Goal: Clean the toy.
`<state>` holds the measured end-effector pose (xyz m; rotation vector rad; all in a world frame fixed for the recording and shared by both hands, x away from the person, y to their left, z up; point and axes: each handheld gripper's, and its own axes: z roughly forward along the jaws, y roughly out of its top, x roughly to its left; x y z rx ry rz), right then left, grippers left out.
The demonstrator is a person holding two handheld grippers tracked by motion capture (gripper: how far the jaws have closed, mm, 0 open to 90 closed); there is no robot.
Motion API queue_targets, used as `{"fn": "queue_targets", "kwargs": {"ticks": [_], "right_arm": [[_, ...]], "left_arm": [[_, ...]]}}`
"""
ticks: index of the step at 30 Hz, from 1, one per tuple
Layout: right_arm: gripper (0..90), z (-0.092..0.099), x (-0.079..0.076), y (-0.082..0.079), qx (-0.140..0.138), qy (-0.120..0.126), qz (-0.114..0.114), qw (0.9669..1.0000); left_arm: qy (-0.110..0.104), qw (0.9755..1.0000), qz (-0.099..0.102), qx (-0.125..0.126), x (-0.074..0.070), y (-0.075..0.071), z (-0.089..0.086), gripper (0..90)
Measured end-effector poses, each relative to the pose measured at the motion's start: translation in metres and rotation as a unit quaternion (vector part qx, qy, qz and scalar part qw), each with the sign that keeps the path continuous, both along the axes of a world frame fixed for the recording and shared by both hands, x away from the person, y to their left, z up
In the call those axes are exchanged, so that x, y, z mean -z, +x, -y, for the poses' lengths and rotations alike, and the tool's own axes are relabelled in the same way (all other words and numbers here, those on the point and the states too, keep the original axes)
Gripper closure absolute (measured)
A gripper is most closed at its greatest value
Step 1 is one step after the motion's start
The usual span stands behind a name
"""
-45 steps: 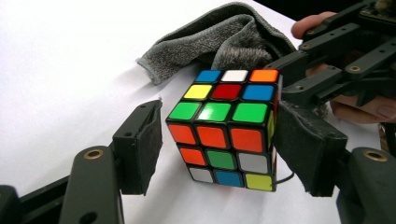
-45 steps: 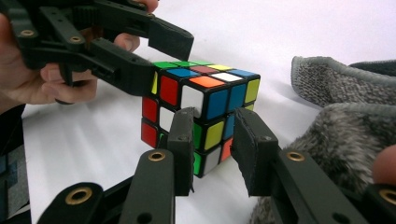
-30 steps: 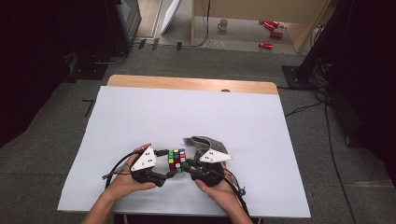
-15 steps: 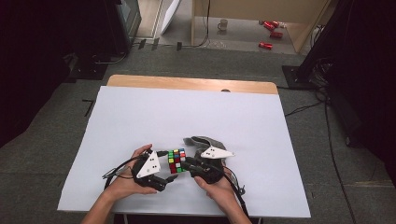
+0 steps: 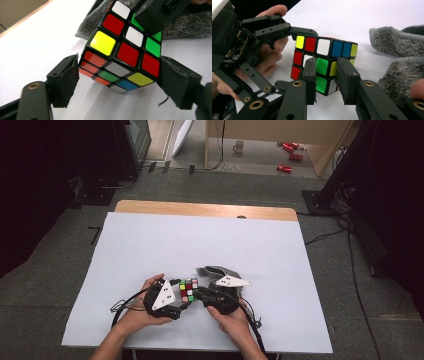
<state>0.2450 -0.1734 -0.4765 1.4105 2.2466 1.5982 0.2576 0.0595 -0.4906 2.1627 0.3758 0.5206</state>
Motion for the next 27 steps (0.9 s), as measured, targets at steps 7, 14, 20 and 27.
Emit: {"fn": "queue_targets", "kwargs": {"ticks": [7,14,20,27], "right_arm": [[69.7,0.005,-0.004,0.001,0.008,0.012,-0.020,0.9997],[72.1,0.010,-0.006,0.001,0.007,0.025,-0.051,0.9983],[72.8,0.011,-0.008,-0.001,0.003,0.020,-0.058,0.9981],[72.2,0.013,-0.009,-0.002,-0.003,0.022,-0.062,0.9978]], "left_arm": [[-0.026,0.9996,-0.003,0.010,-0.001,-0.003,0.002,28.5],[-0.037,0.9992,-0.006,0.016,-0.001,-0.004,0.007,25.6],[-0.038,0.9990,-0.004,0.024,-0.001,-0.006,0.008,25.6],[-0.052,0.9981,0.002,0.033,-0.005,-0.011,0.011,30.4]]}}
